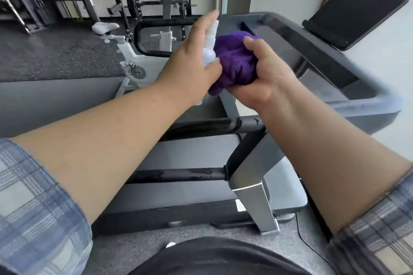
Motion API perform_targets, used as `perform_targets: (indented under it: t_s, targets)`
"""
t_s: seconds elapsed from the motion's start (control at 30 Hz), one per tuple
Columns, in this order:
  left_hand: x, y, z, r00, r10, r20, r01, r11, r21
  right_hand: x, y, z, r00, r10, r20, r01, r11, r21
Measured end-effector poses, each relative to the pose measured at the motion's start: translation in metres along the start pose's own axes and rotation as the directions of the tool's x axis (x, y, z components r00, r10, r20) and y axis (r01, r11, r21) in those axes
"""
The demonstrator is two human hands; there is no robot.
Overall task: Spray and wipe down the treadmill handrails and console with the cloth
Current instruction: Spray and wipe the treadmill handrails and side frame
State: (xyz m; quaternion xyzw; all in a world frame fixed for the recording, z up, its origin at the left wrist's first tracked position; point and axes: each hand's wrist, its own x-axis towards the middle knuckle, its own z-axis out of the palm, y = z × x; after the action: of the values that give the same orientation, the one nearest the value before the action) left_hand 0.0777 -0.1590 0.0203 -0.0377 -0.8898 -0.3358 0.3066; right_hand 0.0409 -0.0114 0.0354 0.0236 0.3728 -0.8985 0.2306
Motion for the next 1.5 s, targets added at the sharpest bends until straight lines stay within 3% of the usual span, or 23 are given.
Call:
perform_targets:
  t_s: [0.2,0.3,0.53,0.67,0.8,0.97,1.17,1.3,1.4,1.43,1.5]
  targets:
    - [-0.043,-0.007,-0.025,0.999,-0.052,-0.017,0.052,0.999,0.009,-0.024,0.037,0.012,0.967,0.109,0.23,-0.114,0.993,0.01]
    - [-0.065,-0.013,-0.041,0.997,-0.081,0.005,0.081,0.997,-0.003,-0.038,0.056,0.02,0.953,0.134,0.273,-0.128,0.991,-0.04]
    - [-0.109,-0.021,-0.07,0.986,-0.148,-0.08,0.147,0.989,-0.023,-0.069,0.092,0.032,0.997,0.03,0.069,-0.026,0.998,-0.064]
    - [-0.156,-0.033,-0.093,0.966,-0.231,-0.114,0.234,0.972,0.013,-0.091,0.105,0.022,0.991,-0.118,-0.064,0.116,0.993,-0.033]
    - [-0.207,-0.042,-0.119,0.94,-0.332,-0.078,0.338,0.938,0.077,-0.119,0.109,0.009,0.937,-0.323,-0.135,0.318,0.946,-0.058]
    - [-0.247,-0.04,-0.13,0.943,-0.33,-0.042,0.332,0.942,0.049,-0.146,0.102,0.005,0.832,-0.535,-0.149,0.499,0.838,-0.219]
    - [-0.239,-0.023,-0.109,0.945,-0.322,0.052,0.317,0.944,0.088,-0.145,0.089,-0.012,0.639,-0.751,-0.164,0.59,0.616,-0.522]
    - [-0.22,-0.016,-0.079,0.946,-0.317,0.07,0.313,0.948,0.06,-0.123,0.081,-0.038,0.584,-0.81,-0.062,0.576,0.467,-0.671]
    - [-0.206,-0.015,-0.051,0.935,-0.351,0.049,0.347,0.935,0.073,-0.094,0.081,-0.066,0.635,-0.764,0.115,0.517,0.31,-0.798]
    - [-0.204,-0.014,-0.043,0.929,-0.369,0.042,0.365,0.928,0.076,-0.083,0.083,-0.077,0.689,-0.697,0.197,0.45,0.198,-0.871]
    - [-0.2,-0.014,-0.029,0.916,-0.4,0.018,0.398,0.915,0.073,-0.065,0.089,-0.095,0.794,-0.508,0.334,0.279,-0.183,-0.942]
